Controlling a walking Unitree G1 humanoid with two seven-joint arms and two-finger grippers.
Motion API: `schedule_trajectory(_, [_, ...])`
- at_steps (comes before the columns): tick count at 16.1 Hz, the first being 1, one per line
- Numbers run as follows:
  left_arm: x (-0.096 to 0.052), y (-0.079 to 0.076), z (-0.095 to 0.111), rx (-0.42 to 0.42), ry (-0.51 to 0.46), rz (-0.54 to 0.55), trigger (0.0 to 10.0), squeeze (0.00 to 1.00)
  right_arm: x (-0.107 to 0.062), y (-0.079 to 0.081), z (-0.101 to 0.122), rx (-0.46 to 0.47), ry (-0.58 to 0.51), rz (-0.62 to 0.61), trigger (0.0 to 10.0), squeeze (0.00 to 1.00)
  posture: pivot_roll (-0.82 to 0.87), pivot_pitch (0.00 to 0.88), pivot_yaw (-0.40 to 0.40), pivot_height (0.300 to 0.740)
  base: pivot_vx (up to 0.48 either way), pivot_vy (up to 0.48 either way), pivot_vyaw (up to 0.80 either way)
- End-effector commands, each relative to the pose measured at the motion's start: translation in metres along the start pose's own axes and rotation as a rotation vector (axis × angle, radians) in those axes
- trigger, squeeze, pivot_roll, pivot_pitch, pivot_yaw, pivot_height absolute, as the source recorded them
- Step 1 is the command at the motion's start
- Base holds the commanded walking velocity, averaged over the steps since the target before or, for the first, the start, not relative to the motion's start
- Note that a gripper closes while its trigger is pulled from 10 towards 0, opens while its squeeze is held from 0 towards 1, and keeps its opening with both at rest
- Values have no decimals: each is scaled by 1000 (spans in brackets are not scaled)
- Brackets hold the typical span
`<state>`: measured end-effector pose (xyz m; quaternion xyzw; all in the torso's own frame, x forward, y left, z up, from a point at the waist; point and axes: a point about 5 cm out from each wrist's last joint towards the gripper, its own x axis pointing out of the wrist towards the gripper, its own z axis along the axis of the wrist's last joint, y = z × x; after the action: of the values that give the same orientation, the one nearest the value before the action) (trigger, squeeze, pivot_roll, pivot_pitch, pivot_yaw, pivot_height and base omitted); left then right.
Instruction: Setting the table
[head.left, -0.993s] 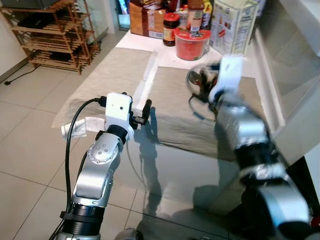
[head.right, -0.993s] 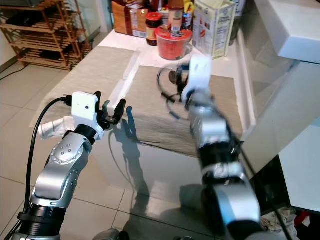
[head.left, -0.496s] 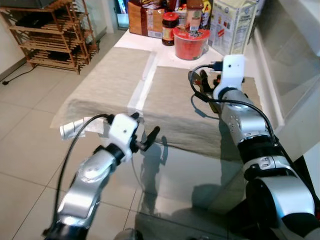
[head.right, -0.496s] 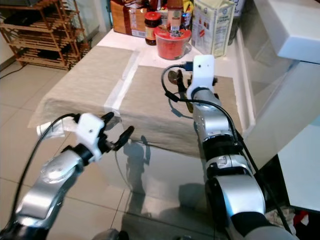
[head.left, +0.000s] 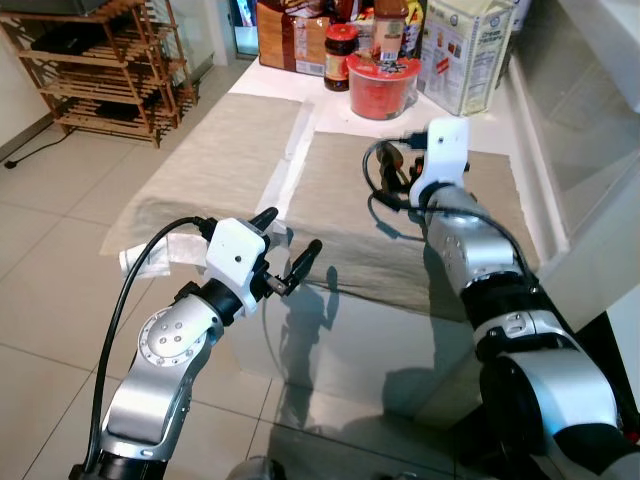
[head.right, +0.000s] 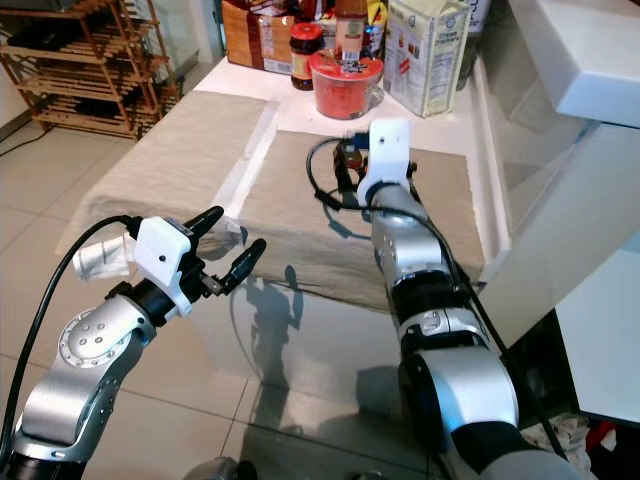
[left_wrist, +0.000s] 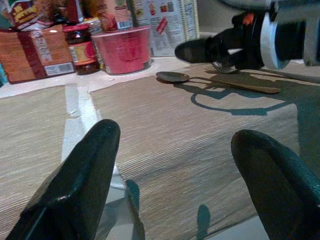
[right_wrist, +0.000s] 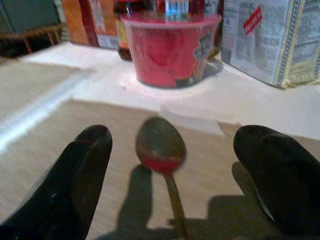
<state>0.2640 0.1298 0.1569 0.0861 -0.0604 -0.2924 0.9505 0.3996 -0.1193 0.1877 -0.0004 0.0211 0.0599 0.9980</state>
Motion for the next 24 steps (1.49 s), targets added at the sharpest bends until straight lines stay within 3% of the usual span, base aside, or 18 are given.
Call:
schedule_trajectory(1, [1, -2, 4, -12, -12, 5, 10000, 0, 3, 5, 10, 43, -5, 22, 10000, 0, 108, 52, -12, 740, 0, 0, 0])
schedule_trajectory(4, [7, -8, 6, -87, -11, -10, 10000, 0, 6, 4, -3, 71, 94, 16, 10000, 0, 105, 51, -14, 740, 0, 0, 0])
schedule_trajectory(5, [6, -17, 8, -129, -4, -95, 10000, 0, 6, 1, -14, 89, 156, 2, 10000, 0, 105, 55, -15, 740, 0, 0, 0])
schedule_trajectory(7, [4, -25, 11, -125, -10, -142, 10000, 0, 4, 0, -27, 96, 232, -1, 10000, 0, 108, 55, -14, 740, 0, 0, 0])
schedule_trajectory(13, [8, -23, 26, -136, -26, -157, 10000, 0, 2, 4, -41, 130, 310, 2, 10000, 0, 113, 63, -9, 740, 0, 0, 0])
schedule_trajectory(14, [8, -23, 26, -139, -27, -155, 10000, 0, 2, 4, -43, 145, 316, -1, 0, 0, 111, 65, -9, 740, 0, 0, 0])
schedule_trajectory(24, [14, -23, 26, -153, -5, -148, 10000, 0, 1, -5, -41, 99, 384, -45, 0, 0, 89, 71, -5, 740, 0, 0, 0])
